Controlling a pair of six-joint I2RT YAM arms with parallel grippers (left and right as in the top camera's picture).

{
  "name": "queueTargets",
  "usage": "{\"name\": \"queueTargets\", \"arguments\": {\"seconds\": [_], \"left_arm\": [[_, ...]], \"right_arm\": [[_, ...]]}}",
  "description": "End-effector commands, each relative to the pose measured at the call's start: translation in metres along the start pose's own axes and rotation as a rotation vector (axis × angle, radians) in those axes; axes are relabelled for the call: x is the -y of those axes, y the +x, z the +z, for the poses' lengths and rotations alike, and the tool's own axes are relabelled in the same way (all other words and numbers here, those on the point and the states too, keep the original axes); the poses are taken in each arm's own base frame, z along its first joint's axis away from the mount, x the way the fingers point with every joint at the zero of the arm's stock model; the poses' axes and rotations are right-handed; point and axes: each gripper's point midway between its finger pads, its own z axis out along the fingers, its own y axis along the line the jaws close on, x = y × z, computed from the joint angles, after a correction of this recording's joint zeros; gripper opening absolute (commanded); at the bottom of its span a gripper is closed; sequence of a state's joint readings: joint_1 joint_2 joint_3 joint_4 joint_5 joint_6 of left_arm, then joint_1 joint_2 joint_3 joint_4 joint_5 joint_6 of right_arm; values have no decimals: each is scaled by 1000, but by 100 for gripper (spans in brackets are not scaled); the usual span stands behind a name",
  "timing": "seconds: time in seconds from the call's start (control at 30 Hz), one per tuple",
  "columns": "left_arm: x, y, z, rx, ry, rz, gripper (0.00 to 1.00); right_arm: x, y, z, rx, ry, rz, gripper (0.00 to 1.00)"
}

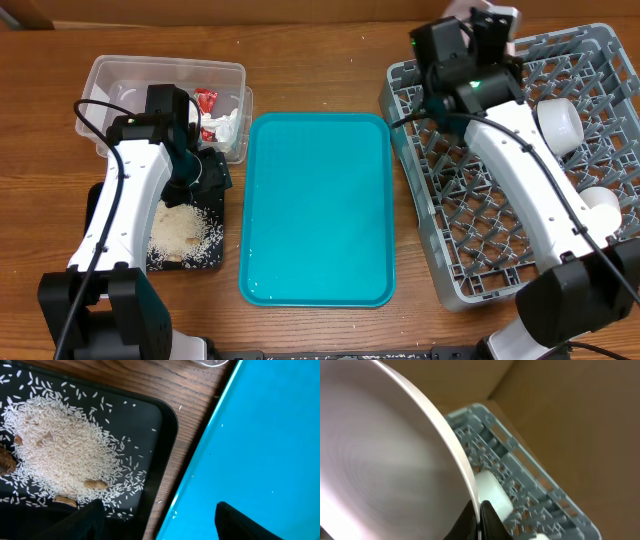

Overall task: Sort waste into correct bins and load items into the dishwasher
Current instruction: 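Lift the plate and stand it upright in the dish rack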

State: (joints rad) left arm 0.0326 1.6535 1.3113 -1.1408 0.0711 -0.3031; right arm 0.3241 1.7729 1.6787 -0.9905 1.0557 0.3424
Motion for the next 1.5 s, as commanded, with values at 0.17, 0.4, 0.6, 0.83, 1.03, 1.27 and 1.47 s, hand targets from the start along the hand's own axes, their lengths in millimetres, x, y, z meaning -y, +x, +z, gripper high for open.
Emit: {"name": "queueTargets", "arguments": {"seconds": [0.17,0.4,0.6,0.83,1.03,1.27,1.47], "left_arm": [[-1,2,1,-3,-8,22,73],[-1,3,1,-5,-9,22,72],[0,4,1,-9,-3,22,73],[0,5,1,-12,-3,22,75],[7,6,1,-11,1,62,76],[25,5,-7,10,12,178,80],[22,31,-23,-107,11,194,81]], "right_arm": [[-26,53,20,-140,-87,13,4],[-50,86,17,-257,-214,-25,4],[-61,84,-9,-331,-405,32,35],[-37,41,-50,-293,-660,229,62],[-53,50,-81,-393,-997,139,62],[-81,90,-102,-487,-1214,-119,76],[-64,119,-78,-642,-997,-89,83]]}}
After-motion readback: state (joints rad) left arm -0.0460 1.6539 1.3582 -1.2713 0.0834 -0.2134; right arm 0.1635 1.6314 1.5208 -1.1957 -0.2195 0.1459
